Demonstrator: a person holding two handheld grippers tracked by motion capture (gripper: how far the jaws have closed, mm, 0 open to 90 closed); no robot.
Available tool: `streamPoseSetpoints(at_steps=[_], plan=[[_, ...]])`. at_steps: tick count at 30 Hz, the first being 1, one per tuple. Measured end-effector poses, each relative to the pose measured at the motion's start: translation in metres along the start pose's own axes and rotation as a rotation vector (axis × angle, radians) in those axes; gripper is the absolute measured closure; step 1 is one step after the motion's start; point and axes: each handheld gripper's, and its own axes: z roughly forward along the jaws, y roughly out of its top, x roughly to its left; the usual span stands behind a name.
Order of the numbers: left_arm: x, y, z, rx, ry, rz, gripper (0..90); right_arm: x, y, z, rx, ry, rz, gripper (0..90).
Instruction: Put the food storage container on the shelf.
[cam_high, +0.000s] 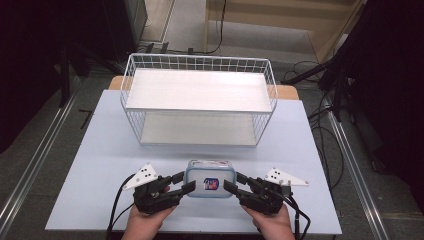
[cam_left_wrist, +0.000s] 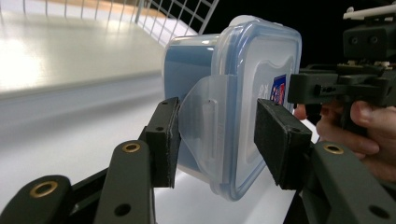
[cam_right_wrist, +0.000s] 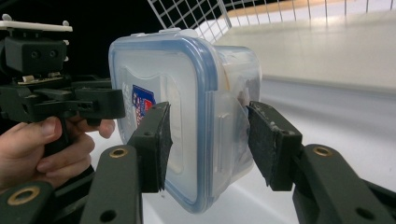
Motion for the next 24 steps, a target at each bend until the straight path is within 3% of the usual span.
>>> streamPoseSetpoints(at_steps=[18, 24], plan=[[0.001, 0.047, -0.011, -0.128, 0.012, 0.052, 51.6, 0.012, 0.048, 0.008, -0.078, 0.009, -0.065, 51.9], [-0.002, 0.063, -0.013, -0.145, 0.011, 0.074, 51.6, 0.016, 0.065, 0.006, -0.100, 0.011, -0.089, 51.8]])
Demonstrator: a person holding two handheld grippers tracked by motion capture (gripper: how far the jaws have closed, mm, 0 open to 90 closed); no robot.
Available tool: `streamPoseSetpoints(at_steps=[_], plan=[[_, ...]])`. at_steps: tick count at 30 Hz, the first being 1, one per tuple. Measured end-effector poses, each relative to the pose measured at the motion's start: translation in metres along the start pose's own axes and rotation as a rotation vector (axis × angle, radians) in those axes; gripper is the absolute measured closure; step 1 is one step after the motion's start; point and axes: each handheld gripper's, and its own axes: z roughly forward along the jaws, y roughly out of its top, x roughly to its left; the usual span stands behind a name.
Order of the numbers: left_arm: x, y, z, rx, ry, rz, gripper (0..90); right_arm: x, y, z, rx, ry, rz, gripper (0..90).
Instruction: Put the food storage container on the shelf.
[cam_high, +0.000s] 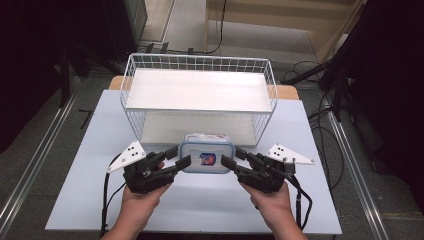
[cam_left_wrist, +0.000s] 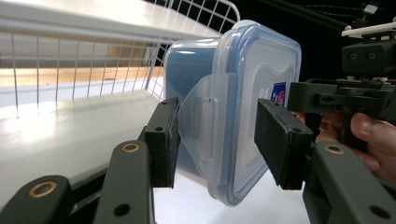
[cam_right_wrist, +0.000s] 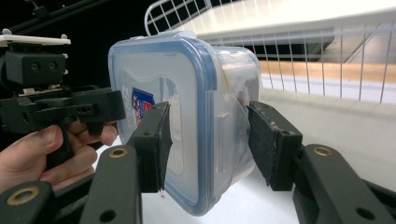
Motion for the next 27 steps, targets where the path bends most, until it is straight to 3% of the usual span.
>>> streamPoseSetpoints(at_steps=[9, 27], plan=[[0.002, 0.023, 0.004, -0.014, -0.007, 0.022, 51.5, 0.001, 0.022, 0.001, -0.033, -0.001, -0.020, 51.8], [0.021, 0.057, 0.014, -0.027, -0.017, -0.011, 51.6, -0.007, 0.057, 0.017, -0.042, -0.010, -0.024, 51.8]])
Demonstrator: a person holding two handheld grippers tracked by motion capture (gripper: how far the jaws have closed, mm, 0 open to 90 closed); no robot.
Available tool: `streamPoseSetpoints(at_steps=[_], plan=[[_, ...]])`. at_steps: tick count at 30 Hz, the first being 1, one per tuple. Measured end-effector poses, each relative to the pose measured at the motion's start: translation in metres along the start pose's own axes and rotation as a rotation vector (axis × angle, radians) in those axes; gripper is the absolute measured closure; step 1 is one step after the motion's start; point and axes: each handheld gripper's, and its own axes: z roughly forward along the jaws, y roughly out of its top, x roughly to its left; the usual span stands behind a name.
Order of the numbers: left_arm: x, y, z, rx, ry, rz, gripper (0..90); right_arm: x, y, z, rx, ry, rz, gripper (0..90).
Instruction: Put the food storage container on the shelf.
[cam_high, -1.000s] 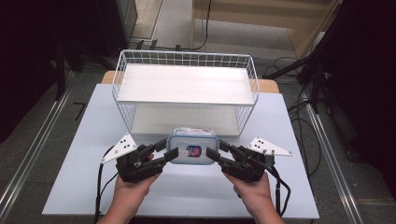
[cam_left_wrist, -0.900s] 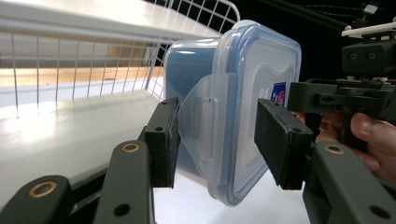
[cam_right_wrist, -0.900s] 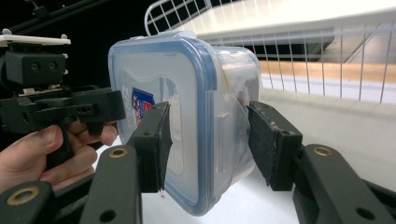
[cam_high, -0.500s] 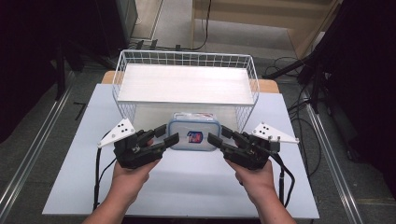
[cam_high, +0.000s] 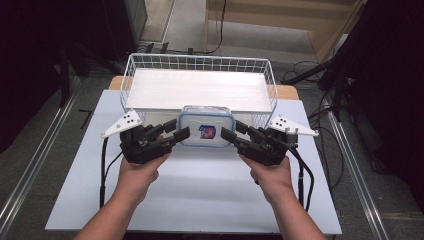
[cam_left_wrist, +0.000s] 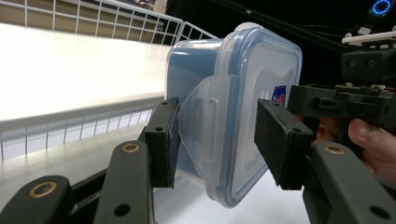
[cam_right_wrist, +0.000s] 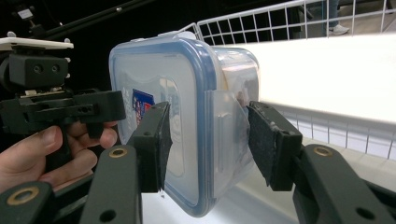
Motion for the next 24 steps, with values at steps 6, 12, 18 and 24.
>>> streamPoseSetpoints(at_steps=[6, 12, 18, 24], plan=[[0.005, 0.011, 0.008, 0.003, -0.007, -0.023, 51.6, -0.005, 0.013, 0.003, 0.003, -0.009, 0.002, 51.8], [0.009, 0.022, 0.013, 0.001, -0.008, -0.027, 51.6, -0.010, 0.024, 0.008, -0.014, -0.014, 0.004, 51.8], [0.017, 0.030, 0.017, 0.000, 0.001, -0.061, 51.6, -0.015, 0.031, 0.015, -0.008, -0.017, 0.024, 51.8], [0.022, 0.042, 0.022, 0.006, 0.008, -0.064, 51.6, -0.021, 0.040, 0.022, -0.003, -0.009, 0.045, 51.8]])
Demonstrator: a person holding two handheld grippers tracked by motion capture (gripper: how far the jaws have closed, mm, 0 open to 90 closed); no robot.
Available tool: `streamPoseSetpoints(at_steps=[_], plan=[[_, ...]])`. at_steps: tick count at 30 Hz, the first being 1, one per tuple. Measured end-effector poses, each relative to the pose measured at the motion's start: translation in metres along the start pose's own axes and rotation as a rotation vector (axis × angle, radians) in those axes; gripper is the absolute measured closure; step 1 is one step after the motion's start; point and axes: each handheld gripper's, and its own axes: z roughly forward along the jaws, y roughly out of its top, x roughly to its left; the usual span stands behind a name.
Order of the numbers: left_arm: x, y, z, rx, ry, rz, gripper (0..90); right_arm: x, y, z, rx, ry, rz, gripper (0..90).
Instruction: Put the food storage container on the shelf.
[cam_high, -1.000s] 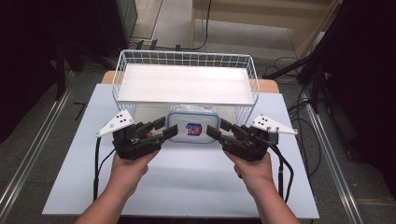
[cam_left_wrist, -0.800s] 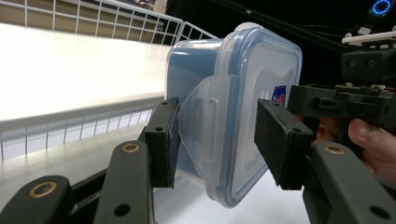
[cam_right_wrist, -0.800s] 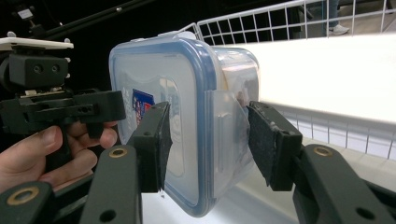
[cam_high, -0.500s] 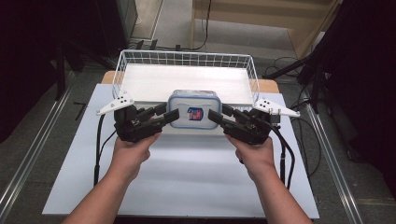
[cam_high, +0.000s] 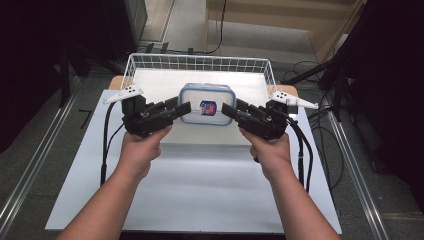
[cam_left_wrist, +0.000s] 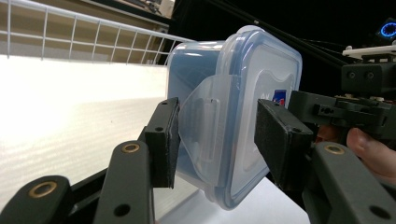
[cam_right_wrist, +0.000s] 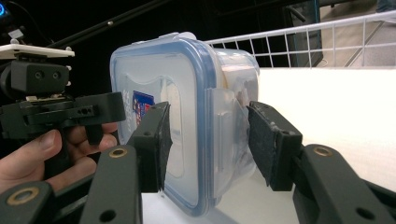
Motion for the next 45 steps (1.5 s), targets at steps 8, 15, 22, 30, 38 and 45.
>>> streamPoseSetpoints(at_steps=[8, 15, 22, 30, 38, 45], plan=[[0.008, 0.006, 0.005, -0.016, -0.005, -0.058, 51.6, -0.003, 0.010, 0.007, 0.002, -0.015, 0.007, 51.8], [0.014, 0.013, 0.011, 0.006, -0.005, -0.085, 51.9, -0.010, 0.014, 0.012, 0.018, -0.017, 0.033, 51.8], [0.017, 0.024, 0.014, 0.026, 0.003, -0.105, 52.4, -0.015, 0.021, 0.015, 0.033, -0.008, 0.080, 51.9], [0.021, 0.026, 0.016, 0.042, 0.023, -0.133, 52.5, -0.022, 0.022, 0.023, 0.057, 0.005, 0.129, 52.1], [0.032, 0.024, 0.018, 0.055, 0.033, -0.172, 52.3, -0.027, 0.022, 0.032, 0.090, 0.000, 0.171, 52.1], [0.042, 0.020, 0.021, 0.060, 0.028, -0.220, 52.3, -0.031, 0.021, 0.039, 0.106, -0.015, 0.180, 52.0]])
